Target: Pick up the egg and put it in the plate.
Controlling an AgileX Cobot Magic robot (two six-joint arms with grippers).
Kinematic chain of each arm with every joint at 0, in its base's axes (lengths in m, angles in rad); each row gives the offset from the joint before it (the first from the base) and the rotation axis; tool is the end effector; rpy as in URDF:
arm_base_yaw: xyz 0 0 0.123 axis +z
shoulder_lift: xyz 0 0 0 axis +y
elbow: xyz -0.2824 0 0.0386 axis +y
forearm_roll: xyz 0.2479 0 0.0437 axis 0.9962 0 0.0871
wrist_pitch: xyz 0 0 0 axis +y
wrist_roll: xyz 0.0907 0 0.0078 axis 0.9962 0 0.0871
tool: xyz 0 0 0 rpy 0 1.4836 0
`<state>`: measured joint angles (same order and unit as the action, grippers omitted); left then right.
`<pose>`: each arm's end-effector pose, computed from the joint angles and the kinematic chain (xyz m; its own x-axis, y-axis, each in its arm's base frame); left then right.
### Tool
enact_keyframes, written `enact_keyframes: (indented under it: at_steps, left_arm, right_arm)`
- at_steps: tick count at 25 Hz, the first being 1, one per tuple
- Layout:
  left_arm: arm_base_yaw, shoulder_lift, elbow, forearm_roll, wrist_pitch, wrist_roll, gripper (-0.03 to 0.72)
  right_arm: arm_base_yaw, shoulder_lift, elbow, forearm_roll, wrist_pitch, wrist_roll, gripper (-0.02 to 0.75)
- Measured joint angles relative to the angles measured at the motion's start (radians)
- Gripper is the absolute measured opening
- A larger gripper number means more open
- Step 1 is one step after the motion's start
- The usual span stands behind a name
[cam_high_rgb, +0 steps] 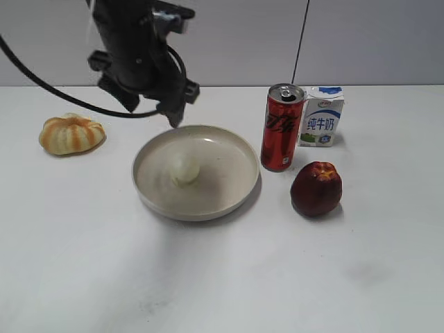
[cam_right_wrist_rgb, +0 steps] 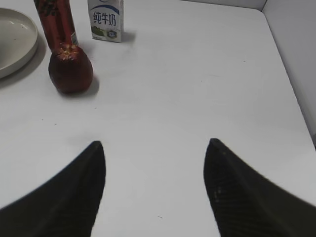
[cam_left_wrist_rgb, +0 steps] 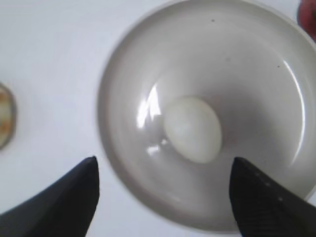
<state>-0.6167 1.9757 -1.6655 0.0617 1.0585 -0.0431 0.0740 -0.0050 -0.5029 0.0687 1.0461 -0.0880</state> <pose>0.3471 -0.2401 0.2462 -0.7889 0.5436 -0.2867 0.5549 0.8305 0.0478 -0.0058 0.0050 0.2793 -0.4263 -0.0852 -0.9005 -0.1502 0.9884 -0.0224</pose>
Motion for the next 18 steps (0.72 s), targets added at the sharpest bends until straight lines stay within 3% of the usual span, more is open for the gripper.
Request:
enact_keyframes:
  at_steps: [4, 11, 15, 18]
  left_arm:
    - [0.140, -0.047, -0.025, -0.007, 0.126, 0.037, 0.592]
    - [0.430, -0.166, 0.037, -0.054, 0.153, 0.077, 0.591]
    - [0.557, -0.290, 0.161, -0.062, 0.152, 0.094, 0.591]
    - [0.602, -0.426, 0.312, -0.062, 0.154, 0.107, 0.589]
  right_arm:
    - [0.000, 0.000, 0.000, 0.000, 0.000, 0.000, 0.479]
    - [0.000, 0.000, 0.000, 0.000, 0.000, -0.001, 0.479]
    - [0.000, 0.000, 0.000, 0.000, 0.000, -0.001, 0.479]
    - [0.000, 0.000, 0.000, 0.000, 0.000, -0.001, 0.479]
